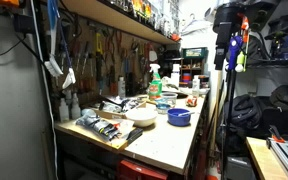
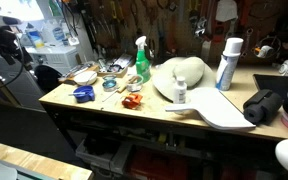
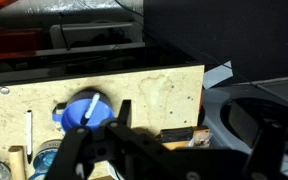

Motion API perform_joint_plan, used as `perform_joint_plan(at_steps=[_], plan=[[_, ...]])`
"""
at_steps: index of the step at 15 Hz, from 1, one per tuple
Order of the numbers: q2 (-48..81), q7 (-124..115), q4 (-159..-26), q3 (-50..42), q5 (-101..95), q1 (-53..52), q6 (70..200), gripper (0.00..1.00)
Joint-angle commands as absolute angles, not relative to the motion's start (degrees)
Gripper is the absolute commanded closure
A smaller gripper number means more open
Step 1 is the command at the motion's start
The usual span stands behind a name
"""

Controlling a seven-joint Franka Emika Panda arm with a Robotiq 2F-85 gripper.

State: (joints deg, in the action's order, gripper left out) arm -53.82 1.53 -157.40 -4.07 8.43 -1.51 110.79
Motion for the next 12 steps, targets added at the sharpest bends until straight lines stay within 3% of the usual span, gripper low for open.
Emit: perform_joint_plan(at_steps=[1,7,12], plan=[[-53.7,1.9,-157.2,-3.7,8.8,-1.0,110.6,0.00],[-52.7,0.0,-157.2,-2.3,8.2,-0.2,112.7,0.00],[-41.7,-7.1,-157.7,3.8,1.2,5.8,138.0,0.00]])
